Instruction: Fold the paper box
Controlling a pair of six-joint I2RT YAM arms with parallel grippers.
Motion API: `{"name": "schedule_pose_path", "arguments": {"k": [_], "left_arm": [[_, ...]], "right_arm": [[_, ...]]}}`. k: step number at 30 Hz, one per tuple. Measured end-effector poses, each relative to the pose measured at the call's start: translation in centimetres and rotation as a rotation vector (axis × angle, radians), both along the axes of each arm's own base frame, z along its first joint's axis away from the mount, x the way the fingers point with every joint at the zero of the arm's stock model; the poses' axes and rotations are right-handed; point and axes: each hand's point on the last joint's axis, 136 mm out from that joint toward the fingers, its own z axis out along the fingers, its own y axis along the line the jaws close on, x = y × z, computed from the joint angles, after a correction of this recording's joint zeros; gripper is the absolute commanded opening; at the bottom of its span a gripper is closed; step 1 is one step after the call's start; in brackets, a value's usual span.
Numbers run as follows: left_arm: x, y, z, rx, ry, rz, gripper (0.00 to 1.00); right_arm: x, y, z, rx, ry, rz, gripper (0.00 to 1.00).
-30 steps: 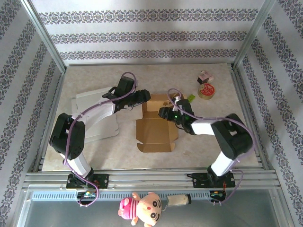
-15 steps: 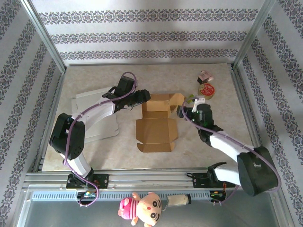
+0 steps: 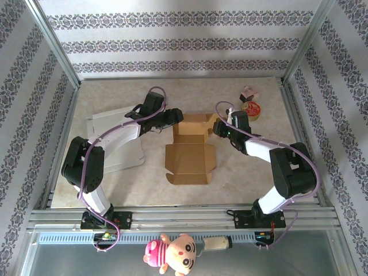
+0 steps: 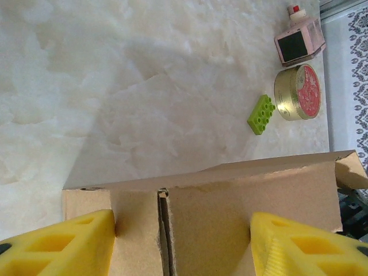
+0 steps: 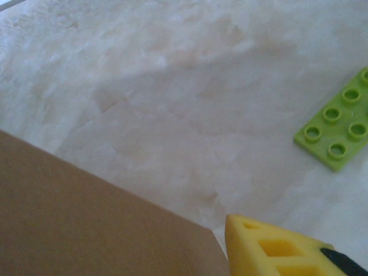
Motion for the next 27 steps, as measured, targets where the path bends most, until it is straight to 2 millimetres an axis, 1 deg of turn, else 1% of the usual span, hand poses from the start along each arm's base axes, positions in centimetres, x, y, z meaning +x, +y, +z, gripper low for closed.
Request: {"name": "schedule_pose_path", "arguments": {"k": [2,4,5,9,11,13,15,18,19,20,21,23,24,25,26,27], "left_arm": [[0.0,0.0,0.0,-0.001,0.0,-0.001,0.61],[0.0,0.0,0.0,-0.002,0.001,-0.002,0.61],[0.0,0.0,0.0,-0.002,0.0,-0.002,0.62],[0.4,0.0,0.7,-0.005,-0.042,0.017,0.8],[0.1,1.1,1.3,0.018,-0.092,0.055,0.86],[-0.7,2.5,2.2,0.048,-0.139,0.096,0.87],[-1.6,3.8,3.7,0.073,-0.194,0.128,0.86],[-3.1,4.8,6.2,0.104,-0.285,0.167,0.68],[-4.0,4.6,6.9,0.118,-0.315,0.172,0.59],[-5.0,4.1,7.2,0.13,-0.339,0.168,0.48],[-6.0,3.4,7.4,0.135,-0.357,0.157,0.4],[-8.4,1.3,6.6,0.136,-0.367,0.11,0.19],[-9.4,0.3,5.9,0.132,-0.361,0.086,0.11],[-10.2,-0.8,4.7,0.133,-0.344,0.057,0.02],[-10.7,-1.6,3.1,0.144,-0.321,0.035,0.0],[-10.7,-2.2,1.4,0.166,-0.293,0.02,0.0]], "right_arm": [[-0.4,0.4,-0.3,0.021,0.018,-0.005,0.26],[-0.8,0.6,-0.7,0.038,0.041,-0.013,0.13],[-1.0,0.7,-0.6,0.04,0.047,-0.015,0.08],[-1.9,0.6,-0.6,0.037,0.081,-0.027,0.07],[-2.1,0.3,-0.6,0.012,0.088,-0.041,0.05],[-2.0,-0.2,-0.7,-0.019,0.087,-0.056,0.05],[-1.8,-0.7,-0.6,-0.053,0.083,-0.065,0.05],[-1.5,-1.0,-0.3,-0.096,0.071,-0.064,0.05],[-1.4,-1.1,-0.2,-0.108,0.066,-0.063,0.05],[-1.3,-1.1,-0.2,-0.118,0.062,-0.062,0.05],[-1.3,-1.1,-0.1,-0.123,0.061,-0.062,0.05],[-1.4,-1.0,-0.2,-0.136,0.06,-0.055,0.06],[-1.5,-1.0,-0.3,-0.143,0.061,-0.053,0.06],[-1.5,-1.1,-0.3,-0.147,0.062,-0.052,0.06],[-1.5,-1.1,-0.3,-0.151,0.062,-0.052,0.06],[-1.5,-1.2,-0.3,-0.154,0.06,-0.051,0.06]]}}
